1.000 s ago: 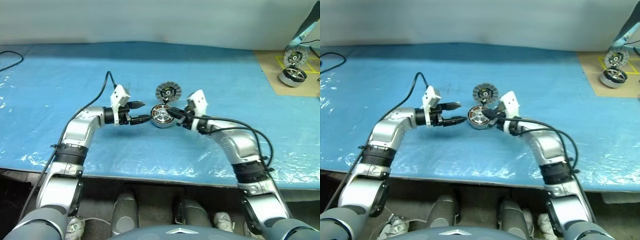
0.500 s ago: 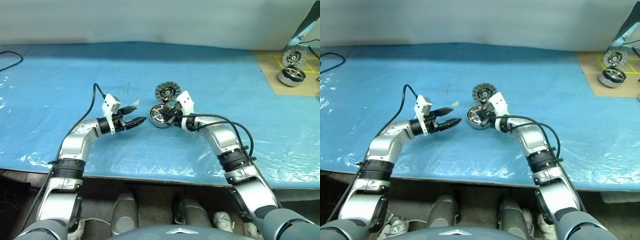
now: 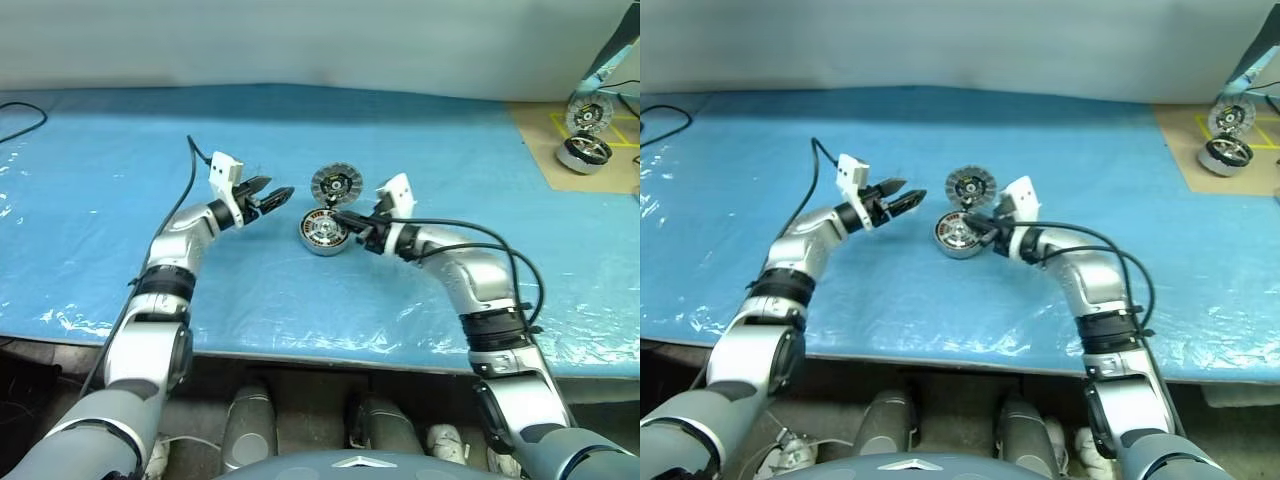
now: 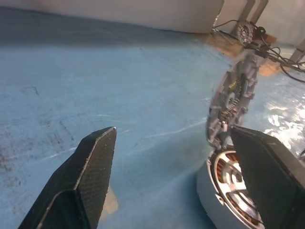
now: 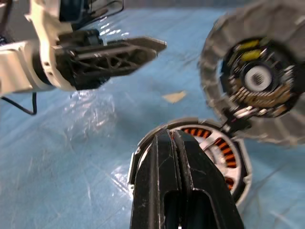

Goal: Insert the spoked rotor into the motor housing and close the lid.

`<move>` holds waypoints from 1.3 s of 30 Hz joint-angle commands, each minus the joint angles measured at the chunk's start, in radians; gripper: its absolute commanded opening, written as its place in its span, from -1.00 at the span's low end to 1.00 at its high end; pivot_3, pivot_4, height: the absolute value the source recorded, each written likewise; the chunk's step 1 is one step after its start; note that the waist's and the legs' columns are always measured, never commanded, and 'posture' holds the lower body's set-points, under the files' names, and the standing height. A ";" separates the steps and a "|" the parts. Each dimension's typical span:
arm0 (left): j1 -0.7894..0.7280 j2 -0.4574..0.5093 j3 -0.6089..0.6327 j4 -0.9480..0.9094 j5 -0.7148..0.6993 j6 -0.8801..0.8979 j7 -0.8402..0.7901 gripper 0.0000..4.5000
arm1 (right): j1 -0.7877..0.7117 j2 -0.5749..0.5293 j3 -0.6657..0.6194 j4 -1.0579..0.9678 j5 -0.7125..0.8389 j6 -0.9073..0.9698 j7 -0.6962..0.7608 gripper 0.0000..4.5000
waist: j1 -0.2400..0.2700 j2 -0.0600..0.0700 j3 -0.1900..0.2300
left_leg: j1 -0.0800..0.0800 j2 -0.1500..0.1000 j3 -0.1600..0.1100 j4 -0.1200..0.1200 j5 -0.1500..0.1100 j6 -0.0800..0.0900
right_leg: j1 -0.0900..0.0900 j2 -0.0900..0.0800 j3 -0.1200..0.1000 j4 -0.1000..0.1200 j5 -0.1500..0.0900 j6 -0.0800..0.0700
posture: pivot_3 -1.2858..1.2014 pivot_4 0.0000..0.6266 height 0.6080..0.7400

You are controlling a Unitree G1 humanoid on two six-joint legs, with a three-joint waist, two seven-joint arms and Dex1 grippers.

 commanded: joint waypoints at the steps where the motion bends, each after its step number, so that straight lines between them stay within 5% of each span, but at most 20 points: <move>1: -0.133 -0.024 0.039 0.175 0.010 -0.071 0.010 0.79 | 0.049 -0.011 -0.005 -0.089 0.024 0.043 -0.023 -0.98 | 0.001 0.000 0.000 | -0.001 -0.001 -0.001 0.000 0.000 0.000 | 0.000 0.000 -0.001 -0.001 0.000 0.000 | 0.03 -0.52 1.00; 5: -0.252 -0.054 0.084 0.342 0.022 -0.107 0.125 0.50 | 0.114 -0.027 -0.017 -0.165 0.025 0.086 -0.056 -1.00 | 0.002 -0.001 0.000 | -0.002 -0.002 -0.003 -0.001 -0.001 -0.002 | 0.000 0.000 -0.001 -0.002 0.000 0.000 | 0.03 -0.52 1.00; 11: -0.360 -0.105 0.118 0.410 0.060 -0.114 0.195 -0.47 | 0.185 -0.056 -0.049 -0.270 0.040 0.149 -0.102 -1.00 | 0.005 -0.001 0.001 | -0.001 -0.005 -0.016 -0.001 -0.002 -0.003 | 0.002 -0.001 -0.002 -0.003 0.001 0.001 | 0.03 -0.52 1.00; 23: -0.447 -0.174 0.013 0.427 0.250 -0.122 -0.008 -0.47 | 0.262 -0.085 -0.090 -0.370 0.067 0.205 -0.174 -1.00 | 0.008 -0.002 0.001 | -0.001 -0.010 -0.017 -0.002 -0.002 -0.003 | 0.004 -0.005 -0.002 -0.007 0.003 0.006 | 0.03 -0.52 1.00; 39: -0.408 -0.057 -0.083 0.404 0.349 -0.111 -0.466 -0.47 | 0.230 -0.084 -0.077 -0.318 0.067 0.178 -0.180 -1.00 | 0.007 -0.001 0.001 | 0.000 -0.010 -0.017 -0.003 -0.002 -0.003 | 0.005 -0.008 -0.002 -0.007 0.003 0.006 | 0.03 -0.52 1.00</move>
